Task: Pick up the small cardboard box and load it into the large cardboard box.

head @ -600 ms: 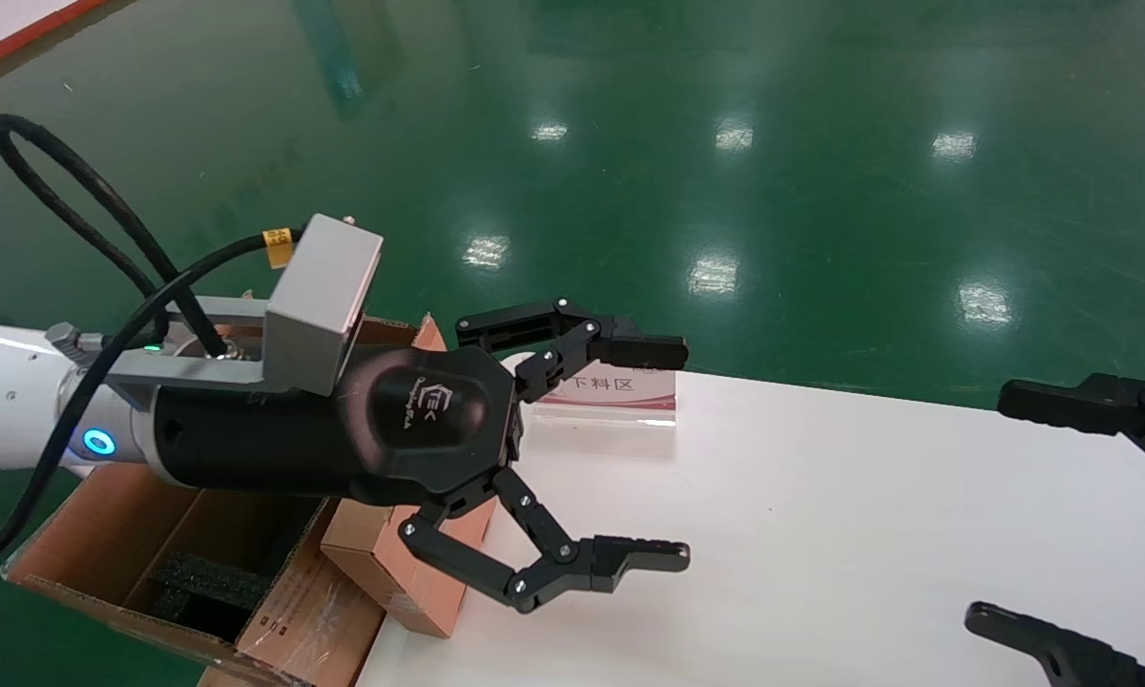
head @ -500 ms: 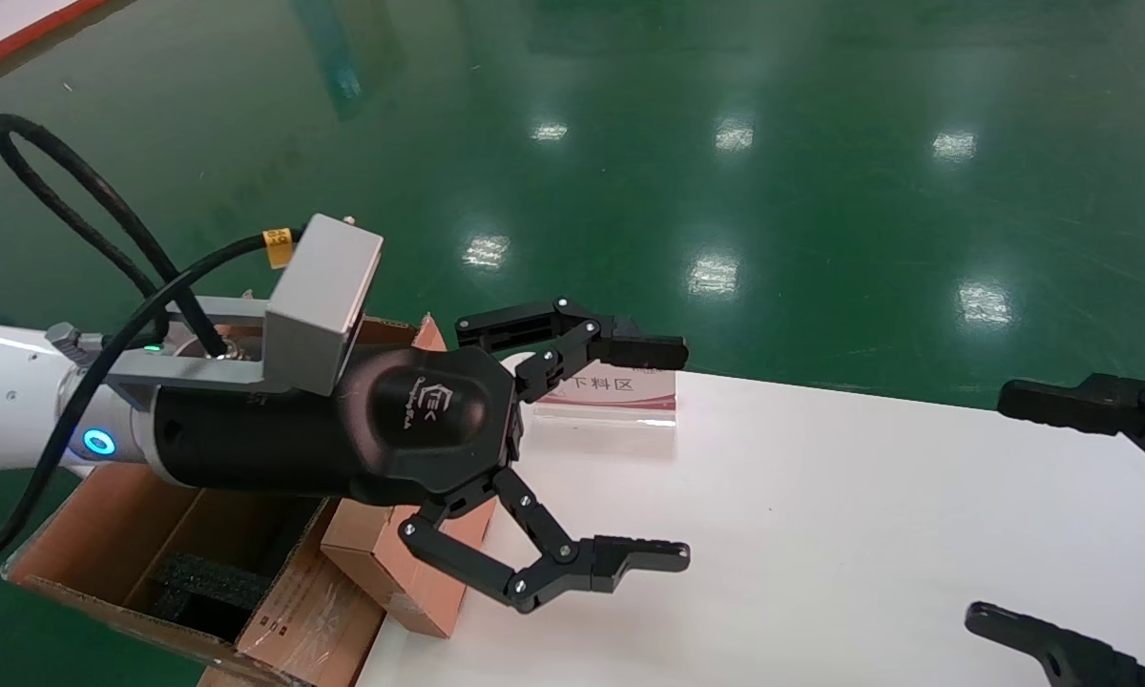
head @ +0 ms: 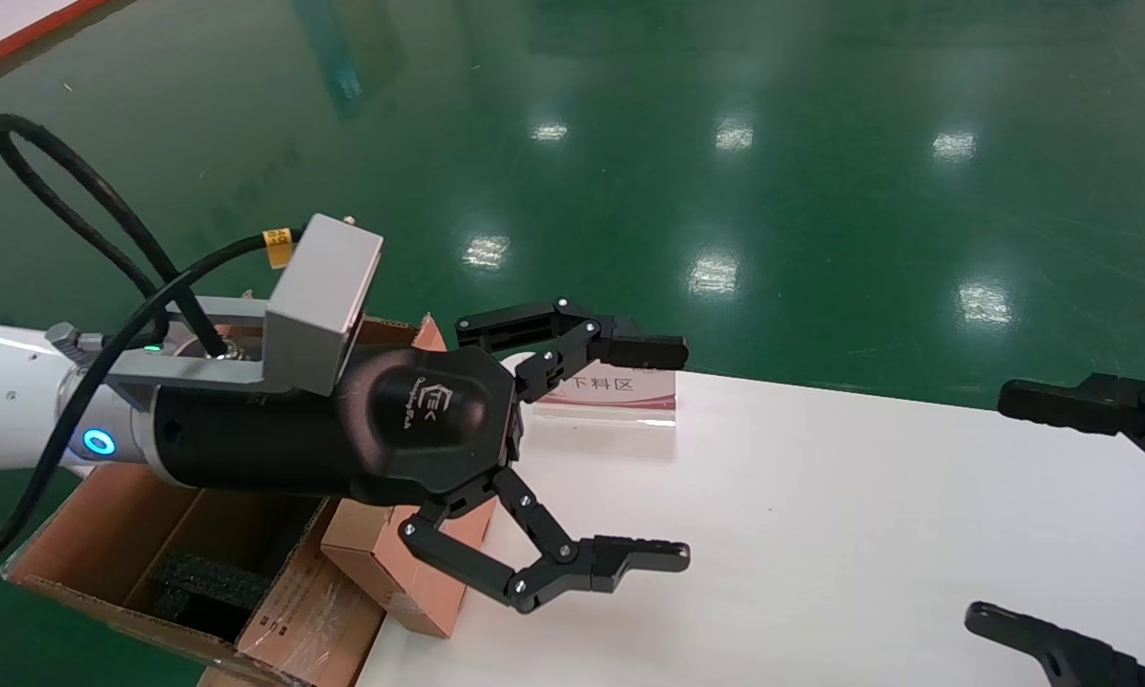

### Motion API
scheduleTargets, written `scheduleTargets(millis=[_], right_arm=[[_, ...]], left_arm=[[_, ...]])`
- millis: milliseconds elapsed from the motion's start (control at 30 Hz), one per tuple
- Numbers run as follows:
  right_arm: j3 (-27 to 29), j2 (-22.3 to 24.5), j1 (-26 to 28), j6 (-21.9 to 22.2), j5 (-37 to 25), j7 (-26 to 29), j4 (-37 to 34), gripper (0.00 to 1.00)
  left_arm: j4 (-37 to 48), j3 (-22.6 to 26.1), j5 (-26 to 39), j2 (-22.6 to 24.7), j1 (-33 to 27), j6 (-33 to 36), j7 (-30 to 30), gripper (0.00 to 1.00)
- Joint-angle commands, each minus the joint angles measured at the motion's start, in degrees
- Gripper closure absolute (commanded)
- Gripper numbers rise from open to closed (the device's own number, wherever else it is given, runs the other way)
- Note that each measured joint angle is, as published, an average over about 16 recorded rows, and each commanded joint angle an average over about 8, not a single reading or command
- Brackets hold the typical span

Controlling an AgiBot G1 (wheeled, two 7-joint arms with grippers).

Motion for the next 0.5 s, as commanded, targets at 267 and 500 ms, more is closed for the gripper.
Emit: scheduleTargets(millis=[267,500], right_arm=[[0.0,0.0,0.0,0.0,0.0,0.0,0.0,0.00],[-0.1,0.0,0.0,0.0,0.0,0.0,0.0,0.00]], left_arm=[[-2.3,5.2,12.8,-1.0,-5.9,-1.1,-6.2,0.00],[-2.2,12.5,28.8,1.6,-16.0,1.7,-15.1,0.00]])
